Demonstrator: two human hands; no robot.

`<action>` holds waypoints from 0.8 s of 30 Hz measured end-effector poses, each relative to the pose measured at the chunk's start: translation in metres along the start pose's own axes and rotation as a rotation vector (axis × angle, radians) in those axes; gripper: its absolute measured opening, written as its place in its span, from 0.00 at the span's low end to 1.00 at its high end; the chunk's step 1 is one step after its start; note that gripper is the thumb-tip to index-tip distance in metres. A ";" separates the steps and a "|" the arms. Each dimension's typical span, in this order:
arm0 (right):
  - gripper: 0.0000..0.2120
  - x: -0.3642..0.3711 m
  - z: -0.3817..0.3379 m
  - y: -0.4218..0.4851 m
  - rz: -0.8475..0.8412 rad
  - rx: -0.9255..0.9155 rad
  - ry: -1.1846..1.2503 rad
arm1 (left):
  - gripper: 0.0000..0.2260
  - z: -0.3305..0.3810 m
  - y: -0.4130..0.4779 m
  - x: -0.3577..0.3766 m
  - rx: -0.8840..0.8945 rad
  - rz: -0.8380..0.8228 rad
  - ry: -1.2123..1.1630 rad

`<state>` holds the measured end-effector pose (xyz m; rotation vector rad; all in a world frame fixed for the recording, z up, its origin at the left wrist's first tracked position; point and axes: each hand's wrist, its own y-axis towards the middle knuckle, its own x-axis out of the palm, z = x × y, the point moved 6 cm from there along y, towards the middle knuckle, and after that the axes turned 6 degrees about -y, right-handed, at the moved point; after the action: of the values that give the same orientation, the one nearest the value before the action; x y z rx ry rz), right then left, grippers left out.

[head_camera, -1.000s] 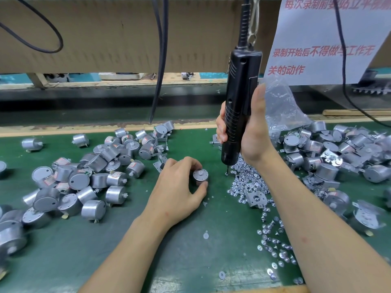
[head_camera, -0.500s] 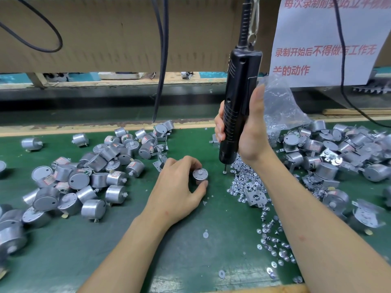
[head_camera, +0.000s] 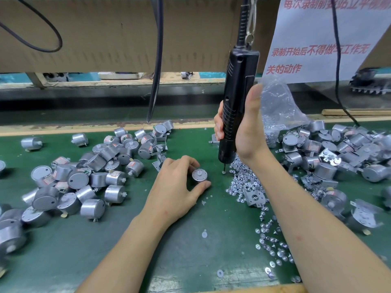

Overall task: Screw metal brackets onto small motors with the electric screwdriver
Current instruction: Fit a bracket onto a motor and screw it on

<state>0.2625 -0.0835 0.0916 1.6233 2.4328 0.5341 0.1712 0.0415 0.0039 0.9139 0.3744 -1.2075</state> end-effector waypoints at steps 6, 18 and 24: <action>0.40 0.001 -0.001 -0.001 0.016 -0.009 -0.034 | 0.20 0.000 0.000 0.000 -0.004 0.005 0.017; 0.40 0.001 0.000 0.000 0.037 -0.008 -0.042 | 0.09 -0.023 -0.006 -0.046 -0.363 0.378 0.251; 0.37 0.003 0.000 0.000 0.026 -0.018 -0.034 | 0.12 -0.016 -0.007 -0.046 -0.348 0.338 0.358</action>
<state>0.2612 -0.0808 0.0914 1.6458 2.3789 0.5268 0.1516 0.0827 0.0229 0.8456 0.6653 -0.6408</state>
